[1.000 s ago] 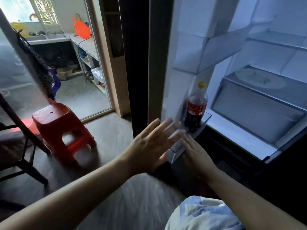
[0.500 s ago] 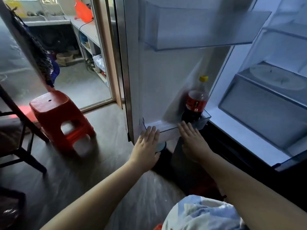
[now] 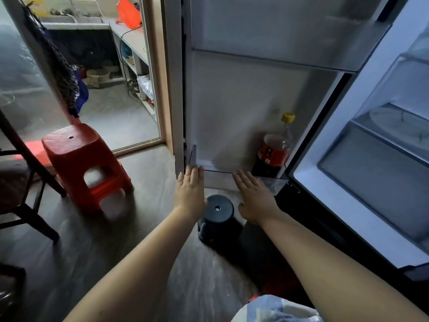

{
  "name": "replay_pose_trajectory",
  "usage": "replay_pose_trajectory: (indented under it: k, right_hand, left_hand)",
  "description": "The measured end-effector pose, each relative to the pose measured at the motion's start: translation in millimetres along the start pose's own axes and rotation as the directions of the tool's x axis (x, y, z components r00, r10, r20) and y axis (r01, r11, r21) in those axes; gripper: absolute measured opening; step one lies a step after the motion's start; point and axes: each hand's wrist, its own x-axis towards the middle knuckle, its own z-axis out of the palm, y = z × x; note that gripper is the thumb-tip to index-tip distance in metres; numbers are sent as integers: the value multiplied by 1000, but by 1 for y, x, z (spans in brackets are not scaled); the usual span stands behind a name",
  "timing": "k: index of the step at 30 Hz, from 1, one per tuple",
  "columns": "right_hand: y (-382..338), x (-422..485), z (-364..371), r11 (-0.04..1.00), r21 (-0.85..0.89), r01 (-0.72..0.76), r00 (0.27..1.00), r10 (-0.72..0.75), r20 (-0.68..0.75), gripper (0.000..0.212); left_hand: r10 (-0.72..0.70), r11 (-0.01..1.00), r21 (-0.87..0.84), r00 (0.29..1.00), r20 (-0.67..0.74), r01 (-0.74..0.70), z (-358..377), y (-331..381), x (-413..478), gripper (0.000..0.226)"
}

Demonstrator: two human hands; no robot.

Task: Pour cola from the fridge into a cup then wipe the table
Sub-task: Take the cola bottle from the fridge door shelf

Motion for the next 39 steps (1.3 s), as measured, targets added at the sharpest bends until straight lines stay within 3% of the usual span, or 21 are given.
replay_pose_trajectory:
  k: [4,6,8,10,12,14,16,20,27,39]
  right_hand:
    - [0,4,-10,999,43,30,1000,-30,4,78]
    - [5,1,-22,993,119,29,991,-13,-136,68]
    - [15,-2,-43,984,175,24,921,47,-387,58]
    - [30,0,-67,984,175,29,798,82,-597,52]
    - [44,7,-92,984,177,-20,732,135,-668,54]
    - [59,19,-114,977,189,-103,761,199,-618,64]
    - [71,29,-127,972,190,-139,842,217,-494,73]
    - [83,35,-131,965,211,-156,929,216,-301,68]
    - [77,33,-137,990,83,-115,858,141,-493,31]
    - [67,5,-128,951,263,-161,848,269,-456,25]
  left_hand:
    - [-9,1000,2,1000,11,8,2,-1,5,88]
    - [-6,1000,23,1000,25,6,6,0,4,88]
    - [-6,1000,25,1000,26,6,10,-1,4,88]
    - [-10,1000,14,1000,22,10,12,-2,5,89]
    - [-23,1000,7,1000,14,22,14,-2,6,90]
    - [-32,999,24,999,12,31,15,1,6,90]
    - [-39,998,42,999,18,38,15,2,5,90]
    - [-32,998,57,999,36,30,15,1,5,93]
    - [-19,998,68,999,40,16,11,0,3,90]
    - [25,997,71,999,42,-28,6,-7,1,92]
